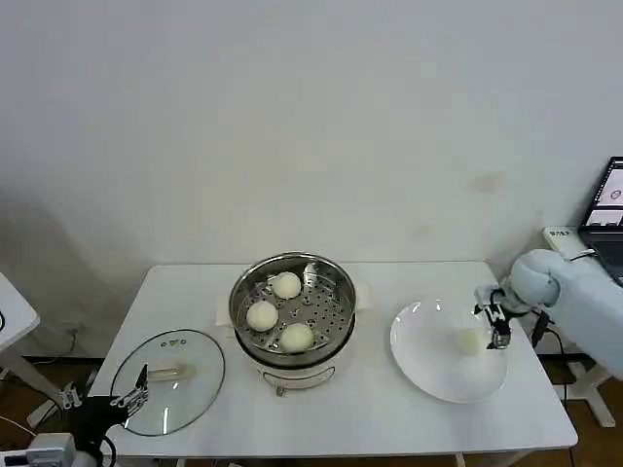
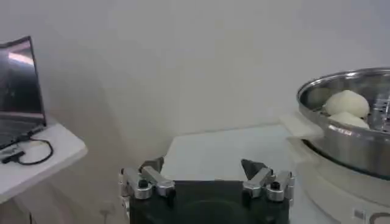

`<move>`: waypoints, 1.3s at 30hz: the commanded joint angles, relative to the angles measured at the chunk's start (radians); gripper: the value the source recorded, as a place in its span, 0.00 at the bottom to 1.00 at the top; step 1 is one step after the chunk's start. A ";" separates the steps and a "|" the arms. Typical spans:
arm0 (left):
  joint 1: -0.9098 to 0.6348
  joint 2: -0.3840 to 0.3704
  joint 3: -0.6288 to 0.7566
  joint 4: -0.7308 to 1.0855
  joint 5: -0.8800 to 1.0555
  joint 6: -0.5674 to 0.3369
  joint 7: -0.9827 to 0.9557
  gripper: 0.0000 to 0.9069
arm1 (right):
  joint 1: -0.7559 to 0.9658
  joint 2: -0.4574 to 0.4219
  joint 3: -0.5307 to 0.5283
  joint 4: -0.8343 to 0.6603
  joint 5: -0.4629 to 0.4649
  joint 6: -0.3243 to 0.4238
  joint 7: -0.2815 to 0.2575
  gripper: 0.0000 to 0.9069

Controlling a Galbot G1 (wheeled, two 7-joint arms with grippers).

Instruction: Take steamed baozi put them in steamer then cover it.

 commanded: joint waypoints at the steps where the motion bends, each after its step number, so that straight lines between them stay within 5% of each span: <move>1: 0.009 -0.003 0.000 -0.001 0.002 0.000 0.000 1.00 | -0.089 0.055 0.072 -0.077 -0.044 0.006 0.000 1.00; 11: 0.013 -0.005 -0.003 -0.003 0.000 0.001 0.001 1.00 | -0.088 0.095 0.077 -0.117 -0.042 0.011 0.014 1.00; 23: 0.012 -0.009 0.001 -0.002 -0.002 0.002 0.002 1.00 | -0.098 0.103 0.079 -0.126 -0.049 0.000 0.019 0.82; 34: 0.007 -0.012 0.005 -0.013 -0.002 0.004 0.002 1.00 | -0.090 0.088 0.080 -0.107 -0.044 -0.006 0.020 0.78; 39: 0.005 -0.013 0.003 -0.017 -0.002 0.005 0.000 1.00 | -0.002 0.047 -0.010 -0.048 -0.002 -0.018 0.011 0.78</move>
